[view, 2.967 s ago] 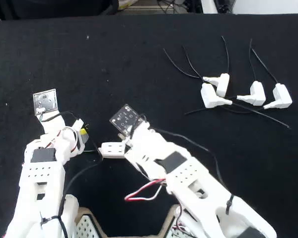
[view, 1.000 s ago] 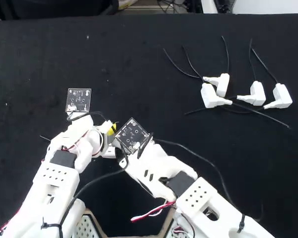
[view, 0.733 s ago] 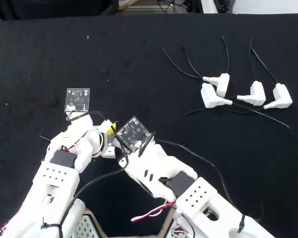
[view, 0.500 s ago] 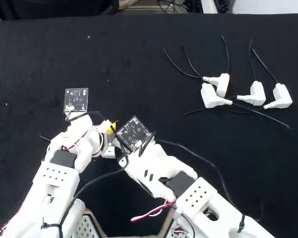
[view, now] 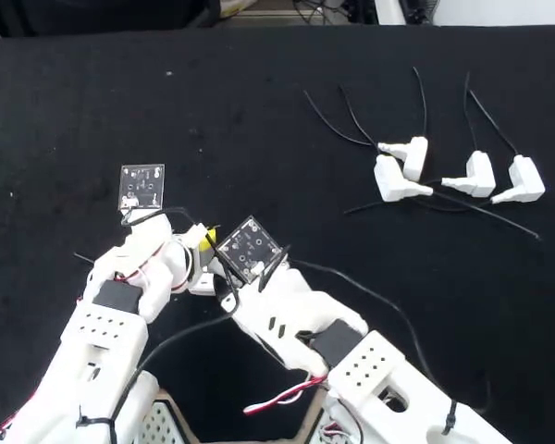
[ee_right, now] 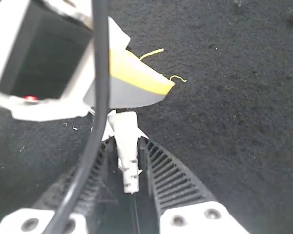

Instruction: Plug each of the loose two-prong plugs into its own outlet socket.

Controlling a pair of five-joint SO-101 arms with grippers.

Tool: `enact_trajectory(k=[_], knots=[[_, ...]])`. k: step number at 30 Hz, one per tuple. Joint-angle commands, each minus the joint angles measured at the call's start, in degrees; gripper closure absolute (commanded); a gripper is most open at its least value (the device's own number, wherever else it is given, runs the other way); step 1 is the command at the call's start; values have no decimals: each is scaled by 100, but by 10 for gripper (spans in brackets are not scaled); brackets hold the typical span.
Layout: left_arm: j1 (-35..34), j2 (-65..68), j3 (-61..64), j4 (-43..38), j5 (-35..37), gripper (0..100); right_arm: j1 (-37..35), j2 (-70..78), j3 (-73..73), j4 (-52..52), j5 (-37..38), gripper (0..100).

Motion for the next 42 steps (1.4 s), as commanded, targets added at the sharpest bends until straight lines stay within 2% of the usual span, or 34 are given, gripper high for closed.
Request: enact_trajectory(k=[1,26,33,42], knots=[[-48,-18,4,-44,53,770,-70,-295,-127,-176,-79,988],[-48,-26,4,-35,53,770,-70,-295,-127,-176,-88,988],[-48,-35,4,-26,53,770,-70,-927,-75,264,-88,988],[-48,-62,4,-26,53,770,-70,-1279,215,264,-88,988]])
